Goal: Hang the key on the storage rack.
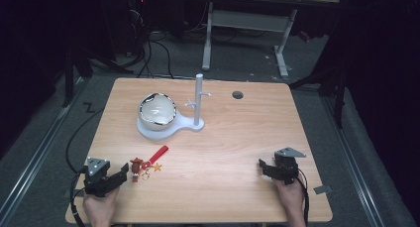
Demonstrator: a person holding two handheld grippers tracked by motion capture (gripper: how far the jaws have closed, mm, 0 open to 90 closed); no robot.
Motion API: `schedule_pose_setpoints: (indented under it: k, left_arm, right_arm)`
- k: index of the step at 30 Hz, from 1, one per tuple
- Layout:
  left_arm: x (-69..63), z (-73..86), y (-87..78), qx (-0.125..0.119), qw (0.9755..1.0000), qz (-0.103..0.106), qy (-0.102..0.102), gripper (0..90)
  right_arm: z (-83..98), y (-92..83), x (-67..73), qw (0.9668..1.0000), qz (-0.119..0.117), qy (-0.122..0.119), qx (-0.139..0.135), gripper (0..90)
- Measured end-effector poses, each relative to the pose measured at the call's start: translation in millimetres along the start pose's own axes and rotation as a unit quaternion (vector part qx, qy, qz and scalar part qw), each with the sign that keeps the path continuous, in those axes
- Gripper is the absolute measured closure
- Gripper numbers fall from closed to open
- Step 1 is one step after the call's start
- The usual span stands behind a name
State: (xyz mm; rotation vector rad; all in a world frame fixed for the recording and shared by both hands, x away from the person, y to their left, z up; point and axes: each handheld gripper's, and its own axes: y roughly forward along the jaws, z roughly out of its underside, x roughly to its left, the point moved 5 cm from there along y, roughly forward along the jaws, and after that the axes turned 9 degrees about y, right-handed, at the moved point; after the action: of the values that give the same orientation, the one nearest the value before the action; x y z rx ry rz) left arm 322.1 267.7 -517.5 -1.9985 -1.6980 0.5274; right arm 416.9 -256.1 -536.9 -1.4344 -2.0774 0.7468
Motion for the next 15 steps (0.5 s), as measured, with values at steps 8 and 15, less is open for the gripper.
schedule_pose_setpoints:
  k: [8,15]
  left_arm:
    - [-15.9,-4.2,1.6,0.005,0.9995,0.031,0.005,33.1]
    - [-22.3,-8.4,13.4,0.008,0.9994,0.034,0.0,38.3]
  right_arm:
    - [0.0,0.0,0.0,1.0,0.0,0.0,0.0,29.8]
    - [0.1,-0.1,-0.1,1.0,0.001,0.001,0.0,29.8]
